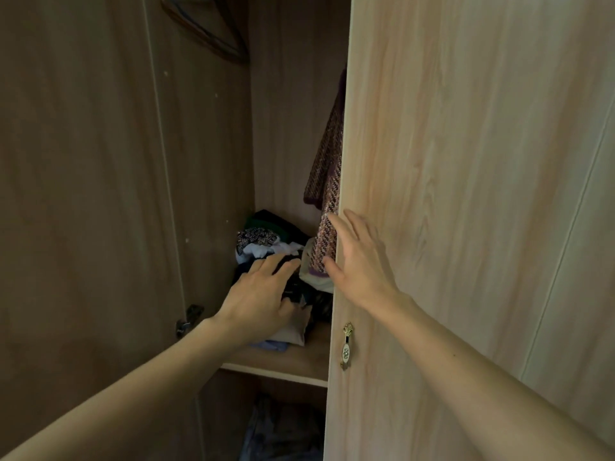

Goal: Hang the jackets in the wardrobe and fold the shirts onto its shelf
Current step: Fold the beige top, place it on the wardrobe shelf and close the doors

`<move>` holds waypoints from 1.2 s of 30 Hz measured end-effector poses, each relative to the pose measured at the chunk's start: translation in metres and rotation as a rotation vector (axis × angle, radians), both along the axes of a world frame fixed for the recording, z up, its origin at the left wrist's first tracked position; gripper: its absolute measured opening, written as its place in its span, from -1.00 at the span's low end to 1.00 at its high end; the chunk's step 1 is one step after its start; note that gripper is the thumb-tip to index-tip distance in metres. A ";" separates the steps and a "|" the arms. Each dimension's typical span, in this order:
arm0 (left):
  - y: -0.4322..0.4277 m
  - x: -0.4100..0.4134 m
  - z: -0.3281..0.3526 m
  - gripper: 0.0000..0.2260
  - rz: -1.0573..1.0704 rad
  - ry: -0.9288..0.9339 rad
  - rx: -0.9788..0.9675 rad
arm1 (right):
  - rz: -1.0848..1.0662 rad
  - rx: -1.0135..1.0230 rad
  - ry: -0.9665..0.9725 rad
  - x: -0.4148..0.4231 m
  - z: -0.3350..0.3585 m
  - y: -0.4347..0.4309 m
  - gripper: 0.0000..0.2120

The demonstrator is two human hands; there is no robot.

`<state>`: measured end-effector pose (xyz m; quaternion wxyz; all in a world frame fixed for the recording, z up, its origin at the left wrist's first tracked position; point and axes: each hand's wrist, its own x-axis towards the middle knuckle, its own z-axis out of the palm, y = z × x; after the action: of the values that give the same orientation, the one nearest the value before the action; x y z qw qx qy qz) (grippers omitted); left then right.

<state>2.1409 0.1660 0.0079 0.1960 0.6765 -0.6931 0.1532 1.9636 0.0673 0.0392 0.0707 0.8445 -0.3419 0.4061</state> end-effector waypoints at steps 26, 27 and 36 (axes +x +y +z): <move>0.254 0.158 0.085 -0.41 0.521 -0.145 -0.421 | 0.421 0.137 -0.085 0.207 0.010 0.188 -0.33; 0.261 0.167 0.085 -0.42 0.512 -0.156 -0.428 | 0.430 0.141 -0.091 0.215 0.011 0.197 -0.33; 0.285 0.196 0.075 -0.36 0.368 -0.114 -0.568 | 0.403 0.075 -0.053 0.255 0.019 0.249 -0.31</move>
<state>2.3374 0.4510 0.0826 0.3069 0.6989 -0.4990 0.4103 2.2188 0.3168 0.0581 -0.0527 0.8869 -0.1827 0.4211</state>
